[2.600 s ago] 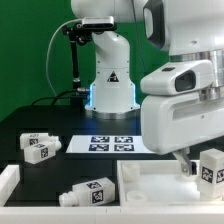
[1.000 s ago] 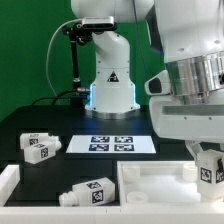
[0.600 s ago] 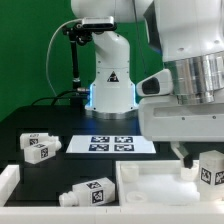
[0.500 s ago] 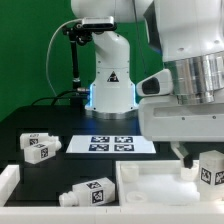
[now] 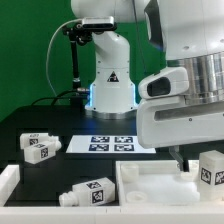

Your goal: Assemble one leg

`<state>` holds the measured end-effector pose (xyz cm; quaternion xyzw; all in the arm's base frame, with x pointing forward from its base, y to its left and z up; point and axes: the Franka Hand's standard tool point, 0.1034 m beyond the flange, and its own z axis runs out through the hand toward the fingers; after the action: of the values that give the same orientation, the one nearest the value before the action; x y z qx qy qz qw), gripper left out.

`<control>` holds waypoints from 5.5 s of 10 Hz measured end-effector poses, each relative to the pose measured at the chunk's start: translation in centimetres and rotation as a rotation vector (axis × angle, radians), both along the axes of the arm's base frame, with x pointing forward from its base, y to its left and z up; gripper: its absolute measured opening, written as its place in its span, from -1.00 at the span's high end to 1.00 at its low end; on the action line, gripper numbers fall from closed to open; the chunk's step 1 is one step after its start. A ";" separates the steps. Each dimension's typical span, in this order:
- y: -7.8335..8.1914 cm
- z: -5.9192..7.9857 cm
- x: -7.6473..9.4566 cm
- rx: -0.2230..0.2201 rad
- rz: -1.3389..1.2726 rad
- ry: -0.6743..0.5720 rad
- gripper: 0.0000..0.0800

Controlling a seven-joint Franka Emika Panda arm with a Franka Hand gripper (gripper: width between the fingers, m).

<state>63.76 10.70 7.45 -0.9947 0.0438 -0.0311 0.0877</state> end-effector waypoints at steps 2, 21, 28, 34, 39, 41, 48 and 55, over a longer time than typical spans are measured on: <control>-0.1 0.2 0.1 -0.082 0.357 -0.014 -0.62; 0.0 0.0 0.2 -0.024 -0.471 0.110 -0.57; 0.4 -0.1 0.7 -0.157 0.278 -0.023 -0.62; 0.5 -0.1 0.8 -0.151 0.156 -0.029 0.29; -0.1 -0.2 0.8 -0.082 -0.543 0.057 0.29; -0.2 -0.2 0.7 -0.058 -0.845 0.102 0.29; -0.6 -0.3 0.3 0.044 -1.446 0.219 0.29; -0.2 -0.3 0.2 0.093 -1.779 0.272 0.26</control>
Offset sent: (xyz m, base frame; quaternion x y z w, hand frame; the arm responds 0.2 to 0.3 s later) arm 0.0000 0.0000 0.0000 0.0000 0.0000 0.0650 0.9979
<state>64.00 10.46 7.19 -0.5838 0.8086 0.0322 0.0654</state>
